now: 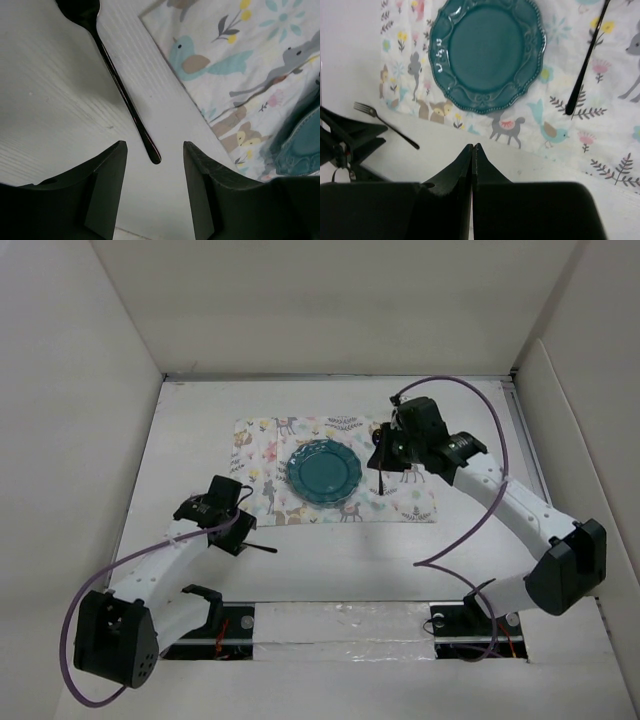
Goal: Set the dinner table for one person
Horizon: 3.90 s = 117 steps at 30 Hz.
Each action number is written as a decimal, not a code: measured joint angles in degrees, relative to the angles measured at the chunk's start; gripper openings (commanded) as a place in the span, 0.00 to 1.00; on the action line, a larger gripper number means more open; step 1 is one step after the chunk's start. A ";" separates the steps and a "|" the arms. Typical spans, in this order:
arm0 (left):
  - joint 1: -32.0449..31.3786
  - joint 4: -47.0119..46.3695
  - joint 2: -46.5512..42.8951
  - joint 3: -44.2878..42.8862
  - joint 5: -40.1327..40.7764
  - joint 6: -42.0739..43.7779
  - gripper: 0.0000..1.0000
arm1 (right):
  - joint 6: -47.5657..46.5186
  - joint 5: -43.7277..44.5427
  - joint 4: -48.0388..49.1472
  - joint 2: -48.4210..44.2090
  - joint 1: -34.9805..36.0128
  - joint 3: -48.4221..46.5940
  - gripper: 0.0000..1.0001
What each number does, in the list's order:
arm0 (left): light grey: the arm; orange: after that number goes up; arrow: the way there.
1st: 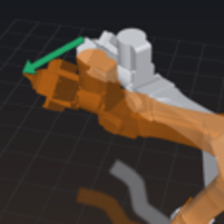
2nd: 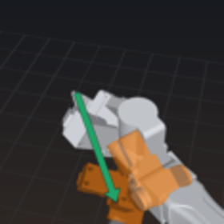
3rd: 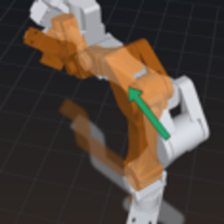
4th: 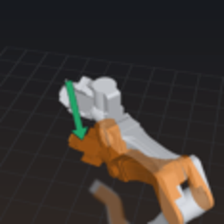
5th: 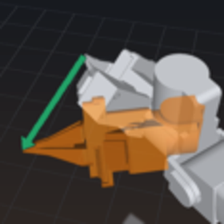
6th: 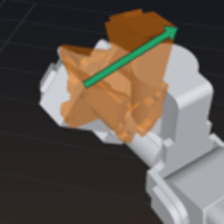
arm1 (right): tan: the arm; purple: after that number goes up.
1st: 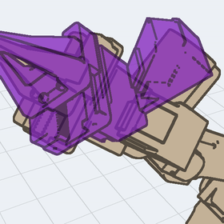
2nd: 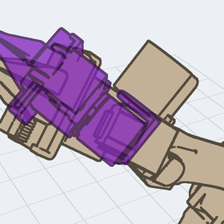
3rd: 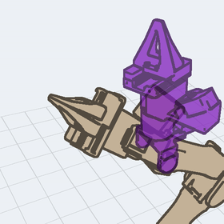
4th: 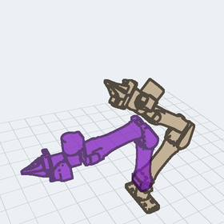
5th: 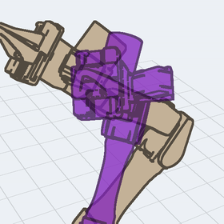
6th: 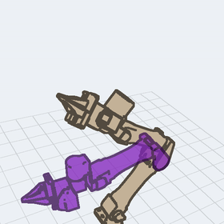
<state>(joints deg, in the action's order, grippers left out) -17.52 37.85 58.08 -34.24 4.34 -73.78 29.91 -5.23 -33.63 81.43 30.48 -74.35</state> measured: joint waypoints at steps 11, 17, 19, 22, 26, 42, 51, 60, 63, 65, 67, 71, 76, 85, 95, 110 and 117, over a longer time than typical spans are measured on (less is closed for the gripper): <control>0.72 0.46 9.40 -0.39 4.96 -6.03 0.39 | 0.35 -4.15 0.66 -5.79 0.61 5.90 0.06; 2.56 0.70 9.79 -0.39 7.37 -6.01 0.35 | 0.35 -4.76 1.53 -7.85 -0.15 5.95 0.06; 2.62 0.48 10.62 -0.39 8.09 -5.92 0.29 | 0.35 -4.85 1.55 -7.91 -0.37 6.05 0.06; 2.62 0.17 12.92 -0.68 8.13 -5.75 0.24 | 0.35 -4.76 1.40 -8.07 -0.92 6.38 0.08; 2.62 -0.35 13.22 -0.83 8.07 -5.64 0.15 | 0.39 -4.22 1.05 -8.66 -2.84 6.29 0.12; 2.62 2.97 2.64 -1.44 6.51 -0.85 0.00 | 0.33 -4.90 -1.20 -9.35 -9.81 -0.61 0.16; -0.44 4.48 8.28 -25.31 8.74 21.05 0.00 | 0.39 -7.74 -1.14 -5.68 -11.39 -0.63 0.00; -1.95 -4.37 38.18 -45.55 10.62 49.03 0.00 | 1.60 -6.71 -0.72 -7.54 -11.39 0.11 0.14; -2.27 -6.14 43.30 -47.25 9.99 54.45 0.00 | 1.68 -5.01 -1.03 -7.96 -11.39 0.17 0.39; -2.36 -7.06 45.11 -47.30 9.55 56.87 0.00 | 1.60 -4.04 -1.38 -8.07 -11.43 0.48 0.44; -2.36 -8.00 46.25 -47.28 9.29 58.66 0.00 | 1.55 -3.48 -1.62 -8.61 -11.61 1.64 0.45; -2.34 -10.05 47.25 -47.28 8.96 60.19 0.00 | 1.57 -2.80 -2.40 -9.11 -12.09 3.56 0.45; -2.34 -12.63 49.03 -47.28 7.67 60.52 0.00 | 1.57 -2.43 -2.84 -9.18 -12.13 5.81 0.45; -2.34 -13.49 52.63 -46.75 6.64 60.89 0.00 | 1.40 -1.60 -3.80 -9.18 -12.13 6.03 0.45; -2.34 -14.69 53.64 -46.75 6.32 60.94 0.00 | 1.38 -1.33 -3.98 -9.18 -12.22 6.05 0.45; -2.34 -13.55 54.60 -46.01 8.52 60.52 0.46 | 0.85 -1.25 -4.44 -8.33 -13.22 5.33 0.30; -2.34 -8.02 46.07 -53.16 10.69 59.49 0.46 | 1.25 -2.27 -5.42 -6.03 -13.20 -1.01 0.00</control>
<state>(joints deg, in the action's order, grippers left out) -19.86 29.82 104.16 -87.39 15.03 -14.28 31.16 -7.51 -39.05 75.40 17.28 -75.35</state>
